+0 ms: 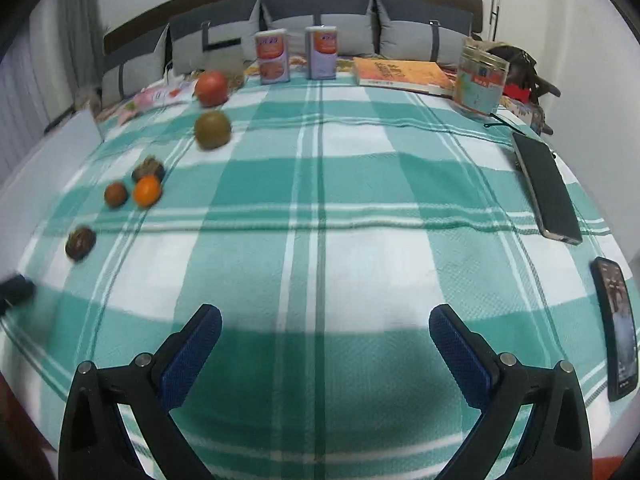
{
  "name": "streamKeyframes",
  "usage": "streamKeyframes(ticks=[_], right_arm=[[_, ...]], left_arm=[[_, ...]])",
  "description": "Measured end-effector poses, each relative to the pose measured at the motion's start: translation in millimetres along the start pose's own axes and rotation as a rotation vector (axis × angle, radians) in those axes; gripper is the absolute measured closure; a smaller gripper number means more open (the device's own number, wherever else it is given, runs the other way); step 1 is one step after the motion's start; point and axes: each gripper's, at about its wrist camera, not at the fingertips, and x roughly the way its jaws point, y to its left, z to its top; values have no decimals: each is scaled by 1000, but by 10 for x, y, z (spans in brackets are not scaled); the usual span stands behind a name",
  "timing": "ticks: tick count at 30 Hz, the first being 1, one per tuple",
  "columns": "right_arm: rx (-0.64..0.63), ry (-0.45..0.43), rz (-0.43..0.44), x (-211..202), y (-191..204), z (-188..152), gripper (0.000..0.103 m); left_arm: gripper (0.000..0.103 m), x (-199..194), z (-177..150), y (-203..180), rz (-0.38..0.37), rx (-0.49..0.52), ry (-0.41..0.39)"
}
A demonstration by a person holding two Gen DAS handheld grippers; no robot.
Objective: Organize fruits
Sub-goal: 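Return both empty tools over the remaining fruits on the sheet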
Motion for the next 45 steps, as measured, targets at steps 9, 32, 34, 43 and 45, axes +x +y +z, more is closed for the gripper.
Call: streamKeyframes(ticks=[9, 32, 34, 43, 45], right_arm=[[-69, 5, 25, 124, 250, 29, 0], [-50, 81, 5, 360, 235, -69, 0], [-50, 80, 5, 363, 234, -63, 0], [-50, 80, 5, 364, 233, -65, 0], [-50, 80, 5, 364, 233, -65, 0]], left_arm=[[10, 260, -47, -76, 100, -2, 5], [5, 324, -53, -158, 149, 41, 15], [5, 324, -54, -158, 148, 42, 15], [5, 321, -54, -156, 148, 42, 14], [5, 321, -54, -156, 148, 42, 14]])
